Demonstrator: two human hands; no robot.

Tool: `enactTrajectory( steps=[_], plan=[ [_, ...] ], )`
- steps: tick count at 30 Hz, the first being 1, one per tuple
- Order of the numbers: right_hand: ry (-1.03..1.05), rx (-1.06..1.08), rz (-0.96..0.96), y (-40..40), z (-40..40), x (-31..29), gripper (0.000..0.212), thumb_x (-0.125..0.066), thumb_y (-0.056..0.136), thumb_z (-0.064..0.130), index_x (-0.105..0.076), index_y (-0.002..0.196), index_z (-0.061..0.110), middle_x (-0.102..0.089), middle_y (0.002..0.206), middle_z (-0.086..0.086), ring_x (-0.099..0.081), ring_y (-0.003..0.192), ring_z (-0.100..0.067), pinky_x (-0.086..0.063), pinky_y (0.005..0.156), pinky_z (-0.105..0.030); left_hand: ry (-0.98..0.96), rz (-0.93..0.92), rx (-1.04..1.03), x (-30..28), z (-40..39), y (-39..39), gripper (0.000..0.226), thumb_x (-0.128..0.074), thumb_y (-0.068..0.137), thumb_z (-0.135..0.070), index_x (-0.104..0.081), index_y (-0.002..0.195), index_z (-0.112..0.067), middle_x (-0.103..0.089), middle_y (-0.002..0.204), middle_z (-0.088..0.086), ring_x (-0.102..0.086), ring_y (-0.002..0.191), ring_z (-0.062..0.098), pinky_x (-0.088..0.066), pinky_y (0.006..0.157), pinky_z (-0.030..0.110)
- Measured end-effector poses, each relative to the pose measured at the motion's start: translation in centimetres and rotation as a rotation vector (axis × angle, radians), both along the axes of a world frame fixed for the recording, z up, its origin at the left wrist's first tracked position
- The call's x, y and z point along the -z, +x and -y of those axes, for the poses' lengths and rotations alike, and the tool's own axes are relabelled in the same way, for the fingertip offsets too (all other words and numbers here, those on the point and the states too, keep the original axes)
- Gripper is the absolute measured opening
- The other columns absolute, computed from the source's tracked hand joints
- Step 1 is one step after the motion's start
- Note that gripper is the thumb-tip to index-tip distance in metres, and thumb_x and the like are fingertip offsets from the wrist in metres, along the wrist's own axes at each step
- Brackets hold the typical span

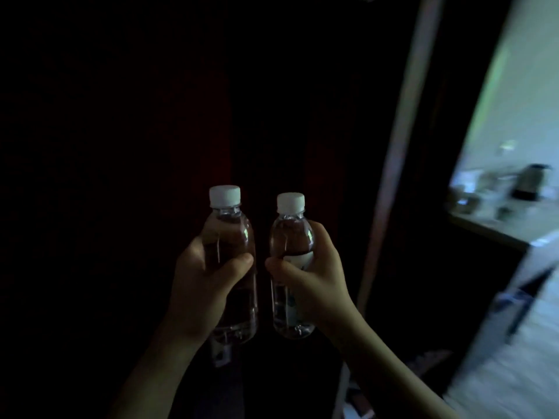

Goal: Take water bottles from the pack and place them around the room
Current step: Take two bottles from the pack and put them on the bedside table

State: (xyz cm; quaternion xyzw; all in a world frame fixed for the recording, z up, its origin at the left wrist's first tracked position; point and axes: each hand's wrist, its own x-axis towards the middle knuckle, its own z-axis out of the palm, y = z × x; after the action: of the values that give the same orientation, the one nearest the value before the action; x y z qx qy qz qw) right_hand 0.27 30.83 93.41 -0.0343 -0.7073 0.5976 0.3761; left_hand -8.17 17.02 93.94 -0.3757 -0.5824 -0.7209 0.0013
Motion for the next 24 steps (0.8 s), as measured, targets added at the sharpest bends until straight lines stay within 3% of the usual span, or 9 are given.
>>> enactTrajectory(
  steps=[3,6,11,14,18,21,24],
  plan=[
    [-0.014,0.233,-0.055,6.1,-6.5,-0.6,0.044,-0.079,0.062,0.023,-0.06,0.1,0.033,-0.069,0.081,0.006,-0.066,0.071,-0.012,-0.056,0.063,-0.034,0.028,0.021,0.227,-0.9,-8.4,4.1,0.023,-0.067,0.056,-0.036,-0.07,0.078,-0.032,-0.07,0.074,-0.003,-0.066,0.067,0.012,-0.055,0.058,0.021],
    [-0.011,0.426,-0.115,13.2,-12.9,-0.9,0.047,-0.079,0.059,0.018,-0.059,0.102,0.024,-0.069,0.078,0.011,-0.065,0.069,-0.006,-0.052,0.062,-0.028,0.057,0.022,0.441,-1.4,-16.6,9.7,0.025,-0.068,0.053,-0.032,-0.071,0.078,-0.034,-0.068,0.071,-0.005,-0.064,0.064,0.012,-0.054,0.056,0.023],
    [0.003,0.677,-0.167,26.6,-22.0,-0.9,0.051,-0.082,0.057,0.028,-0.059,0.103,0.021,-0.065,0.083,-0.002,-0.064,0.068,-0.016,-0.052,0.06,-0.037,0.078,0.035,0.691,-2.0,-28.1,21.5,0.027,-0.072,0.056,-0.033,-0.071,0.082,-0.034,-0.071,0.076,-0.004,-0.067,0.067,0.015,-0.056,0.057,0.027],
    [0.029,0.811,-0.141,33.8,-25.9,-1.2,0.052,-0.082,0.054,0.033,-0.06,0.101,0.026,-0.069,0.082,0.001,-0.067,0.067,-0.012,-0.054,0.057,-0.033,0.061,0.094,0.784,-2.0,-34.0,27.7,0.044,-0.076,0.054,-0.035,-0.069,0.093,-0.017,-0.073,0.08,0.004,-0.071,0.067,0.019,-0.057,0.055,0.026],
    [0.114,1.02,-0.054,42.6,-30.8,-1.5,0.047,-0.081,0.058,0.03,-0.057,0.099,0.032,-0.072,0.086,0.009,-0.071,0.075,-0.012,-0.06,0.067,-0.048,0.02,0.132,0.882,-2.1,-40.9,35.3,0.053,-0.074,0.051,-0.038,-0.066,0.096,-0.009,-0.071,0.081,0.009,-0.071,0.065,0.02,-0.057,0.055,0.028],
    [0.131,1.132,-0.023,47.1,-33.7,-1.4,0.049,-0.078,0.06,0.022,-0.056,0.103,0.032,-0.071,0.088,0.018,-0.07,0.078,-0.006,-0.06,0.073,-0.048,0.008,0.124,0.95,-1.7,-45.0,39.3,0.045,-0.075,0.054,-0.04,-0.07,0.094,-0.02,-0.071,0.088,0.011,-0.072,0.069,0.02,-0.057,0.057,0.028],
    [0.106,1.186,-0.002,50.1,-37.0,-0.9,0.055,-0.079,0.06,0.023,-0.056,0.11,0.028,-0.071,0.086,0.02,-0.07,0.075,-0.006,-0.061,0.068,-0.045,0.011,0.11,1.01,-1.5,-49.1,42.0,0.027,-0.076,0.054,-0.04,-0.073,0.081,-0.035,-0.072,0.086,0.007,-0.073,0.07,0.02,-0.056,0.057,0.025]
  ],
)
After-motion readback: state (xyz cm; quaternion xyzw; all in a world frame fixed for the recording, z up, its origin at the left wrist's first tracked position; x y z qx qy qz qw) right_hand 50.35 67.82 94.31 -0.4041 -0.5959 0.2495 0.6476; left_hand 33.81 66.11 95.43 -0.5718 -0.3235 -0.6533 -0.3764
